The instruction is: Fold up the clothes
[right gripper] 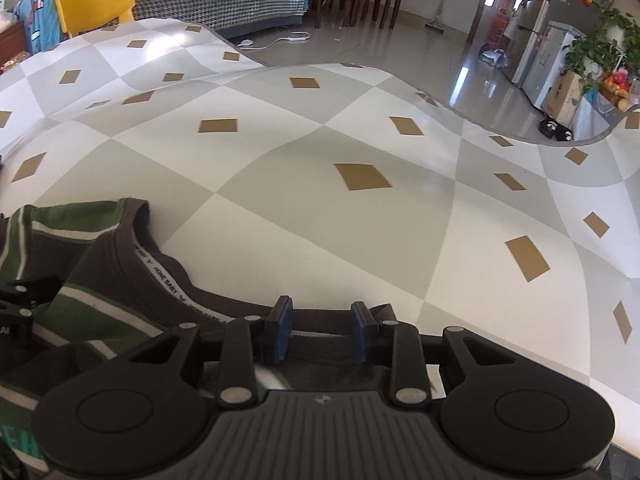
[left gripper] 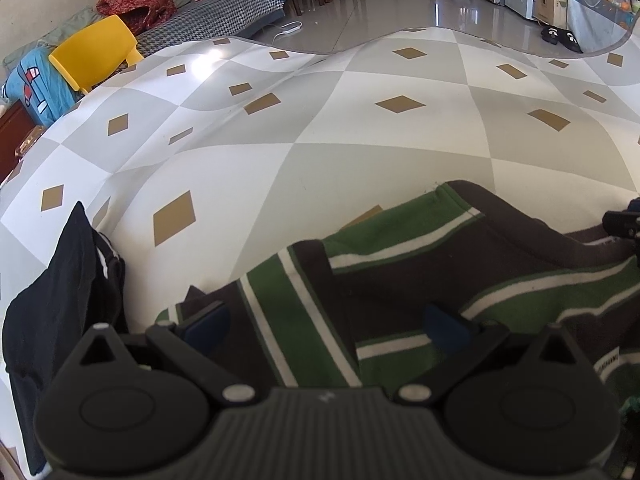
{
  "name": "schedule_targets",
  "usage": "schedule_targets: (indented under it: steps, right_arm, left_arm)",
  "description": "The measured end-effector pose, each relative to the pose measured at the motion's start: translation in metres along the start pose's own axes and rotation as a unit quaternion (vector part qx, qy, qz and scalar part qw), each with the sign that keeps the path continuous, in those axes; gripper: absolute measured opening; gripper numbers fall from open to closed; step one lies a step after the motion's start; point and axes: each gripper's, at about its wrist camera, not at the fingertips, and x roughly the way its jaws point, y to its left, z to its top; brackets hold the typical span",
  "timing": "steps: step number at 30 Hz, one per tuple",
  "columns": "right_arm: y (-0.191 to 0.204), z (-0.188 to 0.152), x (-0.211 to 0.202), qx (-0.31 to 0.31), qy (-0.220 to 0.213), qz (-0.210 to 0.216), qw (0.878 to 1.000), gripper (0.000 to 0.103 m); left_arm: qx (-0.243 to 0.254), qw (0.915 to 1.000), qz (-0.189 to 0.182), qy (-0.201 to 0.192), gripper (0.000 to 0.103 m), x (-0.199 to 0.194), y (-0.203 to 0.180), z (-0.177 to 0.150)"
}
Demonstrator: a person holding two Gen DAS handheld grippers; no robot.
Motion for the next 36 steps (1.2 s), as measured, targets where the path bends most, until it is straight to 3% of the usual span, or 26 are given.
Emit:
schedule_targets:
  steps: [11, 16, 24, 36]
  right_arm:
    - [-0.023, 0.006, 0.013, 0.061, -0.010, -0.062, 0.996, 0.032]
    - [-0.030, 0.009, 0.013, 0.096, -0.001, -0.050, 0.994, 0.032]
    - [-0.041, 0.009, -0.001, 0.136, -0.013, -0.013, 0.990, 0.034]
    - [-0.047, -0.013, -0.035, 0.117, 0.008, 0.039, 0.992, 0.035]
  left_arm:
    - [0.005, 0.9999, -0.001, -0.014, 0.103, 0.007, -0.001, 0.006]
    - [-0.012, 0.9999, -0.009, -0.008, 0.103, 0.015, 0.004, 0.015]
    - [-0.004, 0.9995, 0.000, -0.032, 0.103, 0.025, -0.002, 0.026]
    - [-0.039, 0.9988, -0.005, -0.031, 0.103, 0.044, 0.003, 0.048]
